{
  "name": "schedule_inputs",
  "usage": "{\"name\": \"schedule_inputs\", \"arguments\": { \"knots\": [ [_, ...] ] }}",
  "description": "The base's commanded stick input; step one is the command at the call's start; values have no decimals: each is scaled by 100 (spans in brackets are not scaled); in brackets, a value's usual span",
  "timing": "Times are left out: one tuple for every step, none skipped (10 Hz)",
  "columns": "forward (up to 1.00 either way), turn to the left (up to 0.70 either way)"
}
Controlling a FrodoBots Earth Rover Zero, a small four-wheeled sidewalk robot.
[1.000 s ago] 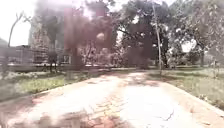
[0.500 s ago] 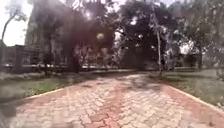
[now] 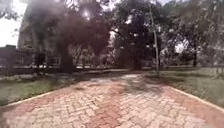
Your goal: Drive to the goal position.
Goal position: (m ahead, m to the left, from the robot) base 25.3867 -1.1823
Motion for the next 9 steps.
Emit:
{"name": "schedule_inputs", "arguments": {
  "knots": [
    [70, -35],
    [70, -35],
    [70, -35],
    [70, -35],
    [70, -35],
    [70, -35],
    [70, -35],
    [70, 0],
    [70, 0]
  ]
}}
